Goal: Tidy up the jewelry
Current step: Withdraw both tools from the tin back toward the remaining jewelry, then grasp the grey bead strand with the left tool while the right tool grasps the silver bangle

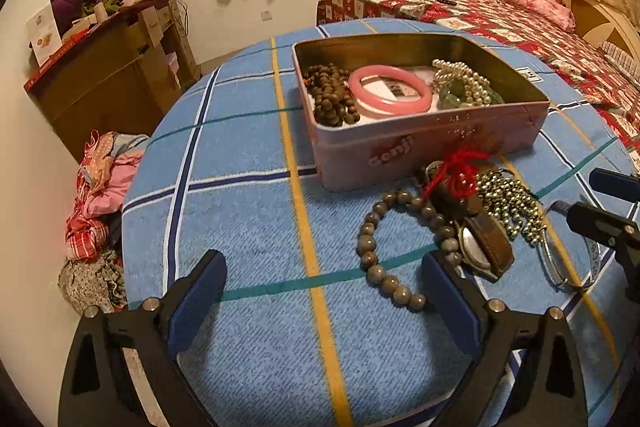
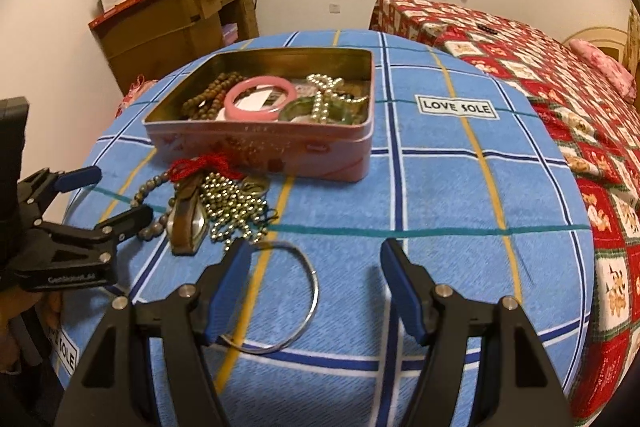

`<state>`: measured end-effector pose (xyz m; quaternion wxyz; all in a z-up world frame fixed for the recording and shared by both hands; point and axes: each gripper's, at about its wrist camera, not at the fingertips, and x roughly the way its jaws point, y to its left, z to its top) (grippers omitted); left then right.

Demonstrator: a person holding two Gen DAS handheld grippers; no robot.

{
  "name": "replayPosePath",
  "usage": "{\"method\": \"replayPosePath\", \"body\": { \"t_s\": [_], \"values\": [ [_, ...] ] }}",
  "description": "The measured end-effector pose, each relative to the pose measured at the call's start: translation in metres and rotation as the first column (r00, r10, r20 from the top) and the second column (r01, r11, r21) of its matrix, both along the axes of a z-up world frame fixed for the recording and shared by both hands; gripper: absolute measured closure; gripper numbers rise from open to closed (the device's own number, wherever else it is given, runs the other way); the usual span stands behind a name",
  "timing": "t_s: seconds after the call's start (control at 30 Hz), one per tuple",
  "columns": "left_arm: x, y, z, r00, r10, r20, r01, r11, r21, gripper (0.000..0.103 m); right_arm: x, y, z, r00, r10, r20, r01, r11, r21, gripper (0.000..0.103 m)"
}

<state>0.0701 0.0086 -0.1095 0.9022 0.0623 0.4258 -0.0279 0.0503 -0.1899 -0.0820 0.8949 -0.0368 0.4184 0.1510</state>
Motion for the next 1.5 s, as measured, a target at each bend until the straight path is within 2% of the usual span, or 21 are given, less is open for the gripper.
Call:
{"method": "replayPosePath", "body": {
  "t_s": [0.17,0.23,0.27,0.33,0.43,0.47,0.5,0.53,0.57,0.63,0.77,1.03,1.2,1.27,1.3,1.33,1.4,1.5],
  "values": [
    [-0.002,0.0,0.0,1.0,0.001,0.006,-0.001,1.0,0.009,0.01,-0.004,0.004,-0.004,1.0,0.013,-0.004,-0.013,1.0,-0.012,0.034],
    [-0.004,0.0,0.002,1.0,-0.01,0.015,0.01,1.0,0.016,0.022,-0.006,0.006,-0.005,1.0,0.02,-0.005,-0.02,1.0,-0.023,0.047],
    [-0.003,0.0,0.002,1.0,-0.021,0.011,0.021,1.0,0.004,0.035,-0.007,0.007,-0.006,1.0,0.026,-0.009,-0.026,0.999,-0.028,0.051],
    [-0.004,-0.002,0.003,0.999,-0.04,0.007,0.04,0.999,-0.01,0.045,-0.008,0.008,-0.009,0.999,0.032,-0.018,-0.032,0.999,-0.039,0.06],
    [-0.007,-0.009,0.004,0.997,-0.073,0.005,0.073,0.997,-0.02,0.065,-0.008,0.008,-0.013,0.999,0.033,-0.03,-0.035,0.999,-0.042,0.069],
    [-0.008,-0.012,0.004,0.996,-0.094,0.004,0.094,0.995,-0.027,0.077,-0.008,0.009,-0.013,0.999,0.034,-0.026,-0.035,0.998,-0.048,0.073],
    [-0.009,-0.014,0.004,0.994,-0.11,0.002,0.11,0.993,-0.035,0.086,-0.01,0.009,-0.013,0.999,0.039,-0.021,-0.04,0.998,-0.055,0.081],
    [-0.009,-0.015,0.005,0.993,-0.115,0.0,0.115,0.993,-0.04,0.088,-0.01,0.009,-0.012,0.999,0.042,-0.022,-0.044,0.998,-0.051,0.093],
    [-0.009,-0.016,0.005,0.992,-0.124,-0.001,0.124,0.991,-0.055,0.093,-0.01,0.009,-0.013,0.998,0.049,-0.03,-0.05,0.998,-0.034,0.094],
    [-0.011,-0.015,0.005,0.992,-0.125,0.001,0.124,0.99,-0.066,0.094,-0.011,0.005,-0.012,0.998,0.049,-0.037,-0.049,0.999,0.003,0.096],
    [-0.014,-0.013,0.007,0.993,-0.119,0.012,0.12,0.99,-0.078,0.095,-0.014,0.004,-0.01,0.999,0.045,-0.022,-0.045,0.999,0.011,0.097],
    [-0.021,-0.008,0.025,0.991,-0.121,0.058,0.125,0.989,-0.078,0.095,-0.018,0.002,0.007,0.998,0.036,0.053,-0.038,0.999,0.021,0.098],
    [-0.022,-0.007,0.027,0.991,-0.12,0.06,0.125,0.989,-0.082,0.096,-0.015,0.006,0.001,0.997,0.075,0.016,-0.075,0.997,0.006,0.097],
    [-0.023,-0.005,0.027,0.992,-0.115,0.056,0.12,0.989,-0.087,0.096,-0.017,0.007,0.0,0.997,0.074,0.021,-0.074,0.997,-0.005,0.091],
    [-0.023,-0.004,0.027,0.992,-0.113,0.054,0.117,0.989,-0.089,0.096,-0.018,0.007,0.0,0.998,0.067,0.02,-0.067,0.998,-0.012,0.074],
    [-0.023,-0.003,0.026,0.993,-0.111,0.05,0.115,0.989,-0.093,0.096,-0.018,0.007,-0.001,0.998,0.067,0.016,-0.067,0.998,-0.012,0.045],
    [-0.023,-0.002,0.024,0.993,-0.107,0.048,0.111,0.989,-0.094,0.096,-0.02,0.006,0.002,0.998,0.051,0.036,-0.051,0.999,-0.002,0.024],
    [-0.025,0.0,0.024,0.993,-0.104,0.048,0.108,0.99,-0.096,0.096,-0.021,0.005,0.006,0.997,0.05,0.051,-0.05,0.999,0.009,0.024]
  ]
}}
